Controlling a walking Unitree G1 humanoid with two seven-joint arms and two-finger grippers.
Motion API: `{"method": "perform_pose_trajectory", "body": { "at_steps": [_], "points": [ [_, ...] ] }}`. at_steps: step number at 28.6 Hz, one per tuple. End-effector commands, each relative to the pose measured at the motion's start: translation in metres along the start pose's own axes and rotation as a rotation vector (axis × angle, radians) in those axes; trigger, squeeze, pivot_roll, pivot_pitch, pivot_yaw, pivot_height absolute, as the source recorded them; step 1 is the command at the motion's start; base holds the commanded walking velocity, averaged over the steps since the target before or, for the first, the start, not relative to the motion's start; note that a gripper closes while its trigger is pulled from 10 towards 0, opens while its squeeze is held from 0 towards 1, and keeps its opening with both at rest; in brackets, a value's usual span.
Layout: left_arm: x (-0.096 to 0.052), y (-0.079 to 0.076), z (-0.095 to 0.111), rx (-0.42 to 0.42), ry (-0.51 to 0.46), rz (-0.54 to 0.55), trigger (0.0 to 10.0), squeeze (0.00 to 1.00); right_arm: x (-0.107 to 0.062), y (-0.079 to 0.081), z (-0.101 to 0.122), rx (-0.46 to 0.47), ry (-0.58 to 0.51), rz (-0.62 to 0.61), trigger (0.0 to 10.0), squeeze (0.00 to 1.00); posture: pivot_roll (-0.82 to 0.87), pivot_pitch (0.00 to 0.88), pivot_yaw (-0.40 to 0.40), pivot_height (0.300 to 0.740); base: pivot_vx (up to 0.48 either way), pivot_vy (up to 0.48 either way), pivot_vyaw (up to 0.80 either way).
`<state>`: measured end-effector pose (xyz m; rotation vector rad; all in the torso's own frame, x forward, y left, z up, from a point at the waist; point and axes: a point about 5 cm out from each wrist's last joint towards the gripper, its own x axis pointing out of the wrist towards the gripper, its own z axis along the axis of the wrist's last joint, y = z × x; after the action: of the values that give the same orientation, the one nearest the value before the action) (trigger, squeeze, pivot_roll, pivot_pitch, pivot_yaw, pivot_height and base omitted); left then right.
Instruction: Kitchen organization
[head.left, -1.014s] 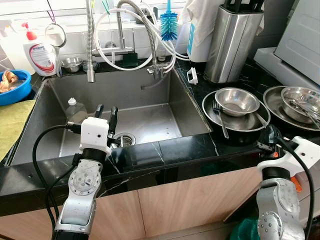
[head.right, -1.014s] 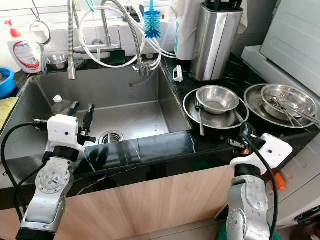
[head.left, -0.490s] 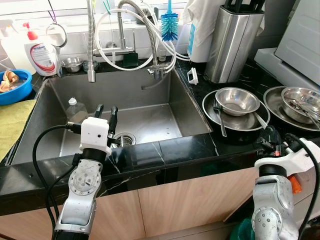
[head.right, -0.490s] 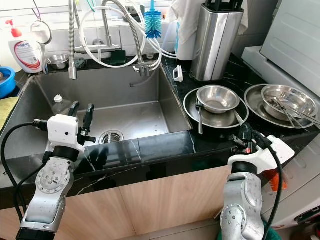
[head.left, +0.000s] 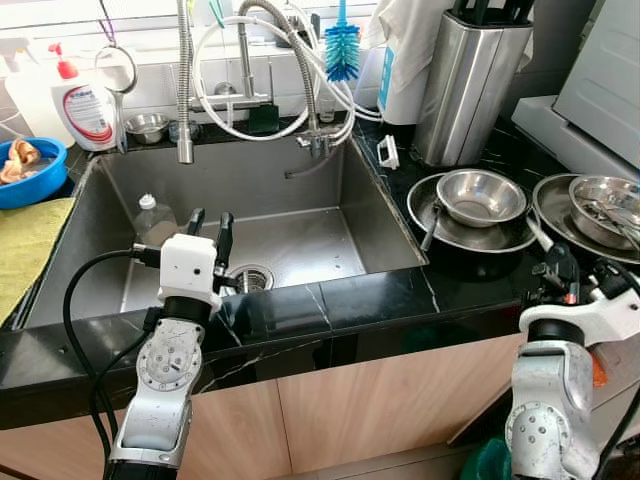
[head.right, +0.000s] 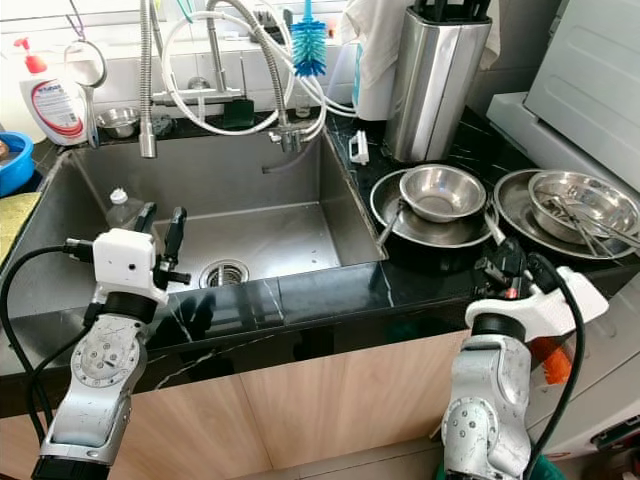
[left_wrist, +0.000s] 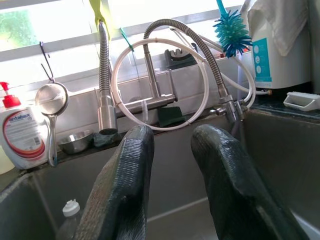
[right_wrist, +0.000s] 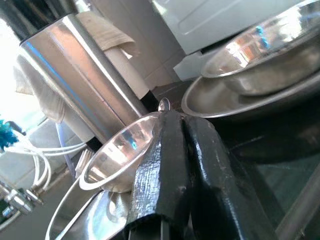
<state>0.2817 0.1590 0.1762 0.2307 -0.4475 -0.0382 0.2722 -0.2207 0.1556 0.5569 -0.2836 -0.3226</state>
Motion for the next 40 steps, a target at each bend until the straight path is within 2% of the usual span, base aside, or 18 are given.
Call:
{"method": "perform_pose_trajectory", "body": {
  "at_steps": [1, 6, 10, 12, 13, 18, 24, 30, 34, 35, 38, 40],
  "points": [
    [0.001, 0.001, 0.000, 0.024, -0.001, 0.005, 10.0, 0.00, 0.000, 0.012, 0.005, -0.025, -0.021, 0.060, 10.0, 0.00, -0.06, 0.000, -0.013, 0.740, 0.000, 0.000, 0.00],
    [0.000, 0.001, 0.000, 0.024, 0.001, 0.005, 10.0, 0.00, -0.001, 0.021, 0.004, -0.082, -0.018, 0.121, 10.0, 0.00, -0.06, 0.000, -0.016, 0.740, 0.000, 0.000, 0.00],
    [0.000, 0.001, 0.000, 0.022, 0.001, 0.008, 10.0, 0.00, -0.002, 0.032, 0.005, -0.218, -0.011, 0.227, 10.0, 0.00, -0.06, 0.000, -0.016, 0.740, 0.000, 0.000, 0.00],
    [0.000, 0.001, 0.000, 0.020, 0.001, 0.008, 10.0, 0.00, -0.003, 0.035, 0.005, -0.233, -0.012, 0.247, 10.0, 0.00, -0.06, 0.000, -0.016, 0.740, 0.000, 0.000, 0.00],
    [0.000, 0.000, 0.000, 0.014, -0.002, 0.005, 10.0, 0.00, -0.004, 0.038, 0.007, -0.287, -0.028, 0.271, 10.0, 0.00, -0.06, 0.000, -0.016, 0.740, 0.000, 0.000, 0.00],
    [0.000, -0.002, 0.001, 0.006, -0.001, -0.002, 10.0, 0.00, -0.006, 0.038, 0.019, -0.356, -0.083, 0.228, 10.0, 0.00, -0.07, 0.000, -0.013, 0.740, 0.000, 0.000, 0.00],
    [0.000, -0.003, 0.001, 0.000, -0.004, -0.008, 10.0, 0.00, -0.008, 0.040, 0.021, -0.411, -0.100, 0.209, 10.0, 0.00, -0.07, 0.000, -0.012, 0.740, 0.000, 0.000, 0.00],
    [0.001, -0.004, 0.001, -0.002, -0.005, -0.009, 10.0, 0.00, -0.009, 0.040, 0.022, -0.433, -0.106, 0.190, 10.0, 0.00, -0.07, 0.000, -0.011, 0.740, 0.000, 0.000, 0.00],
    [0.001, -0.004, 0.002, -0.005, -0.008, -0.008, 10.0, 0.00, -0.010, 0.058, 0.023, -0.488, -0.126, 0.323, 10.0, 0.00, -0.06, 0.000, -0.011, 0.740, 0.000, 0.000, 0.00],
    [0.001, -0.004, 0.002, -0.005, -0.008, -0.007, 10.0, 0.00, -0.010, 0.061, 0.023, -0.487, -0.130, 0.338, 10.0, 0.00, -0.06, 0.000, -0.011, 0.740, 0.000, 0.000, 0.00],
    [0.002, -0.005, 0.002, -0.007, -0.008, -0.011, 10.0, 0.00, -0.011, 0.076, 0.028, -0.375, -0.130, 0.417, 10.0, 0.00, -0.06, 0.000, -0.010, 0.740, 0.000, 0.000, 0.00],
    [0.004, -0.005, 0.003, -0.009, -0.010, -0.016, 10.0, 0.00, -0.012, 0.086, 0.029, -0.208, -0.092, 0.453, 10.0, 0.00, -0.06, 0.000, -0.010, 0.740, 0.000, 0.000, 0.00]
  ]
}}
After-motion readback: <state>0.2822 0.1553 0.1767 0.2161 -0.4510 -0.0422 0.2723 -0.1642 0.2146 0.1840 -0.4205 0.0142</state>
